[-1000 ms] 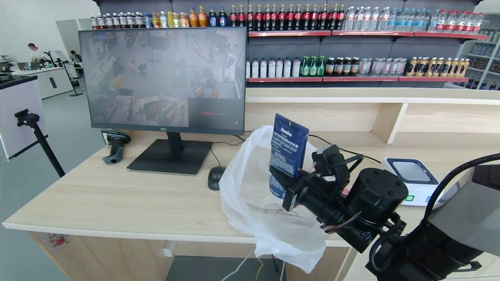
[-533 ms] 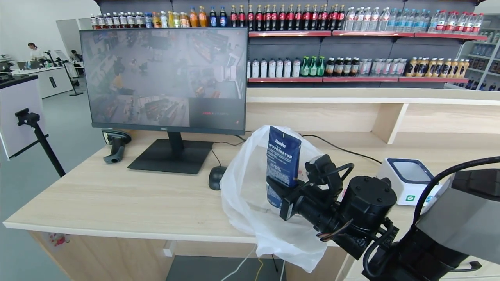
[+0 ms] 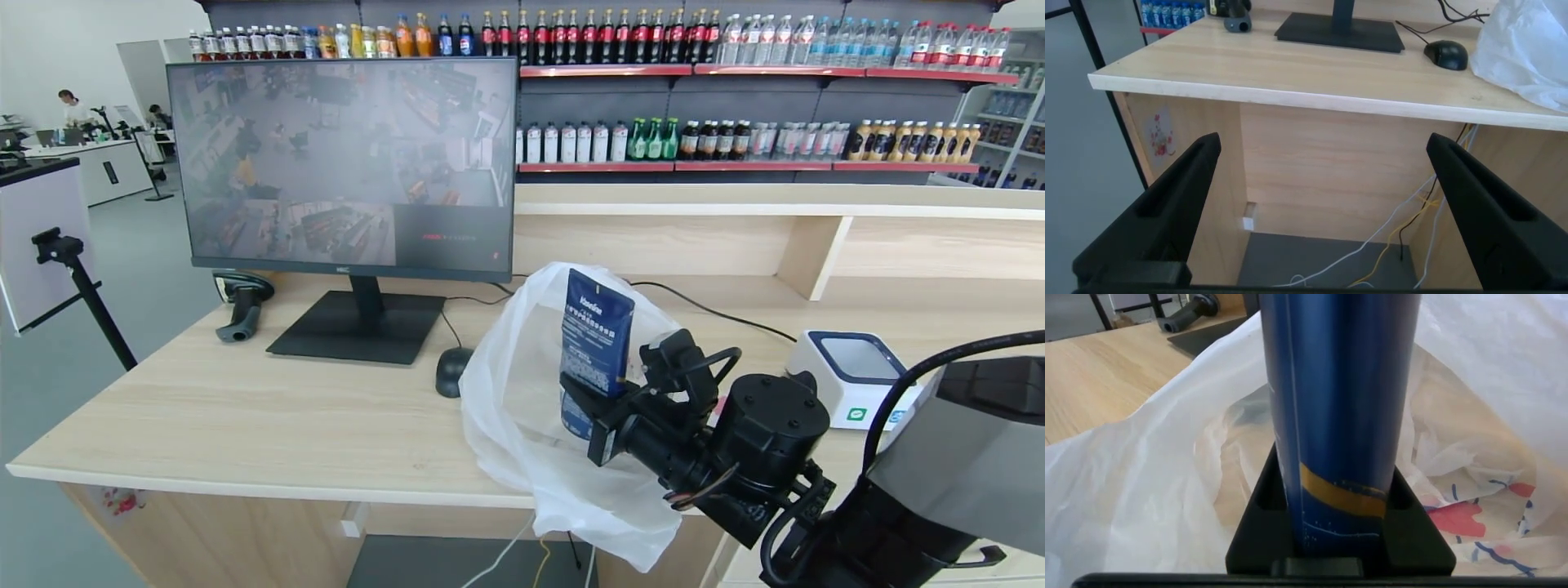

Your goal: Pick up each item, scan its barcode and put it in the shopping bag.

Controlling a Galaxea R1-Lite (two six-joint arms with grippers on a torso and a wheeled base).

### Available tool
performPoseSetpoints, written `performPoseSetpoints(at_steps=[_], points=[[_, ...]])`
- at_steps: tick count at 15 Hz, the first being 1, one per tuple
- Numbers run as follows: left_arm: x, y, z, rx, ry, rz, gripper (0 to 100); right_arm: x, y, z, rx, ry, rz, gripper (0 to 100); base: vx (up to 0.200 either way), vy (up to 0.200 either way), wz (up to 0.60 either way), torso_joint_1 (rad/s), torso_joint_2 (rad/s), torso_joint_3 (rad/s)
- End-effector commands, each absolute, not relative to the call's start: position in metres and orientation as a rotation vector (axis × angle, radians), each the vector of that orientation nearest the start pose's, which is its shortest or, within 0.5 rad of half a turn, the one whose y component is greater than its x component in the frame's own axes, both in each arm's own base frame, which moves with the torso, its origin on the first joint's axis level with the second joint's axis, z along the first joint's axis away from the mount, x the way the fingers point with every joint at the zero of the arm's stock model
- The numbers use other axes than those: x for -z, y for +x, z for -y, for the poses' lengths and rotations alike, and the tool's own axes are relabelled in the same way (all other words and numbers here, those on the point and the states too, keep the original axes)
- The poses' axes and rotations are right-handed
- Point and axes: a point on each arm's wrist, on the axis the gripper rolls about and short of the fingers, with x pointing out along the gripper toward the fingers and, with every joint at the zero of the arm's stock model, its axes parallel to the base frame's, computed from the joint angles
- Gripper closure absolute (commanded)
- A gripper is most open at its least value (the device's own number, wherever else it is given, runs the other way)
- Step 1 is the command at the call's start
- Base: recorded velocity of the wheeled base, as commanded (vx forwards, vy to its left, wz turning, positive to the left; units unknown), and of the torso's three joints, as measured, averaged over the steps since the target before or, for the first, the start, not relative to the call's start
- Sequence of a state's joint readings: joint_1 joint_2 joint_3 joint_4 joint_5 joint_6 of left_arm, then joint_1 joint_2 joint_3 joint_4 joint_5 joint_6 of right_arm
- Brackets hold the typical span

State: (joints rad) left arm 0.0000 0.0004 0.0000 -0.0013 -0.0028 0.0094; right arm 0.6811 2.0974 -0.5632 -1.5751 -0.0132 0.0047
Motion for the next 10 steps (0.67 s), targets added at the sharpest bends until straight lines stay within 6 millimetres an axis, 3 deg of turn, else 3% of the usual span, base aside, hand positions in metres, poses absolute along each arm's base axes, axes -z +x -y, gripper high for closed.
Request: performPoseSetpoints(at_steps=[1,8,9,10], points=[[-0.0756,-0.0228,0.0001,0.003,0.009,0.002,0,-0.0888,0.2604,-0.2107,-0.667,0.014,0.025,100,0.0,0.0,0.0,0.0,0.0,0.0],[-0.0756,-0.0228,0.0001,0.003,0.011,0.002,0,-0.0844,0.2574,-0.2088,-0.669,0.006,0.003,100,0.0,0.0,0.0,0.0,0.0,0.0],[-0.0756,-0.0228,0.0001,0.003,0.011,0.002,0,-0.0831,0.2574,-0.2088,-0.669,0.004,-0.002,0,0.0,0.0,0.0,0.0,0.0,0.0],[-0.0756,-0.0228,0.0001,0.003,0.011,0.002,0,-0.0813,0.2569,-0.2085,-0.669,0.002,-0.009,0,0.0,0.0,0.0,0.0,0.0,0.0]])
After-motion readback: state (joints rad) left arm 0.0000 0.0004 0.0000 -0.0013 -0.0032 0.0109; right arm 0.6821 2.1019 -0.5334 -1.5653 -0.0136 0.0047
